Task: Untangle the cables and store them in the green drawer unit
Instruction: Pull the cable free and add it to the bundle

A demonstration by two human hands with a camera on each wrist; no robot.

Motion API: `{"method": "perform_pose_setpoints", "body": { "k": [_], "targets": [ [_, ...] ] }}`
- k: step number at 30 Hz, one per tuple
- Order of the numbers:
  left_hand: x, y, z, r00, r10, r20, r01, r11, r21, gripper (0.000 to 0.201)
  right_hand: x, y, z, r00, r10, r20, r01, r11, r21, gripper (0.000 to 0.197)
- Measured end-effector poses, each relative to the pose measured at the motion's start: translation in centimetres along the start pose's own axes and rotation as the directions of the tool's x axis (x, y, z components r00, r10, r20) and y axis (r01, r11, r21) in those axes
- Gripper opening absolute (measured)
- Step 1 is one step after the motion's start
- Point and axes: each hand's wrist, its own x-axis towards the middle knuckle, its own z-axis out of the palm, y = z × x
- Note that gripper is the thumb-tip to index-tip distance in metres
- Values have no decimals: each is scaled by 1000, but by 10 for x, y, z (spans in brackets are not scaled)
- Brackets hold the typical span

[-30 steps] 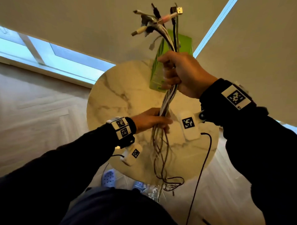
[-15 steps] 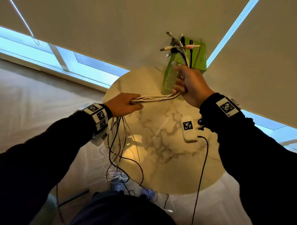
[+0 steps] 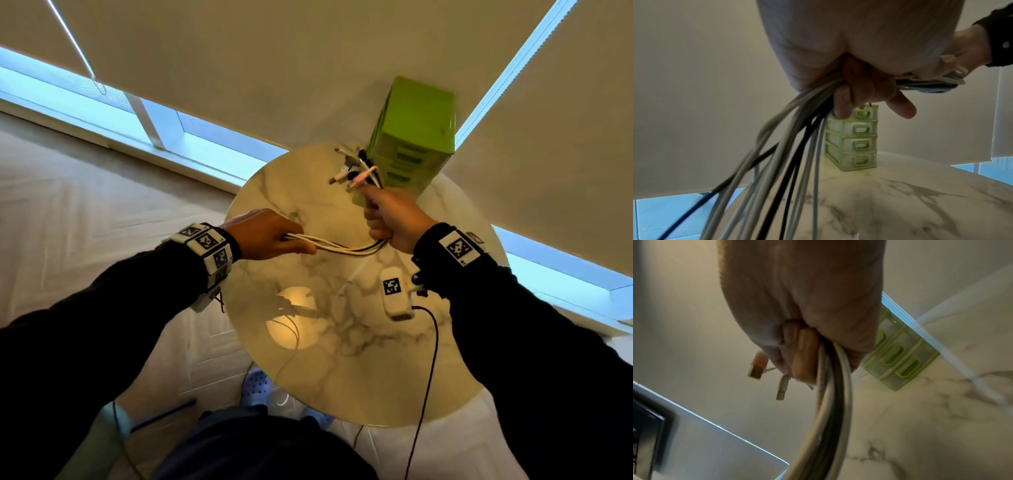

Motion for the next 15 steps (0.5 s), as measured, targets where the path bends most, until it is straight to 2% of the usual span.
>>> {"method": "perform_pose_setpoints", "body": {
  "k": [1, 3, 5, 7, 10, 15],
  "targets": [
    [3, 0, 0, 1000, 11, -3, -11, 1000, 10, 39, -2, 3, 1, 1000, 5, 21, -5, 1000, -18, 38],
    [11, 1, 2, 999, 40, 1, -40, 998, 54, 50, -5, 11, 3, 998, -18, 57, 21, 999, -51, 28],
    [20, 4, 5, 998, 66, 26, -68, 989, 130, 55, -5, 20, 3, 995, -14, 103, 22, 997, -79, 29],
    [29, 6, 7, 995, 87, 44, -94, 976, 198, 50, -5, 28, 3, 987, 30, 157, -14, 995, -102, 29],
    [42, 12, 10, 996, 65, 60, -76, 976, 202, 45, -7, 39, 7, 969, 111, 222, -95, 992, -82, 26],
    [53, 21, 11, 996, 20, 92, -39, 978, 205, 47, -11, 60, 18, 918, 116, 380, -120, 993, -13, 46]
  ]
}}
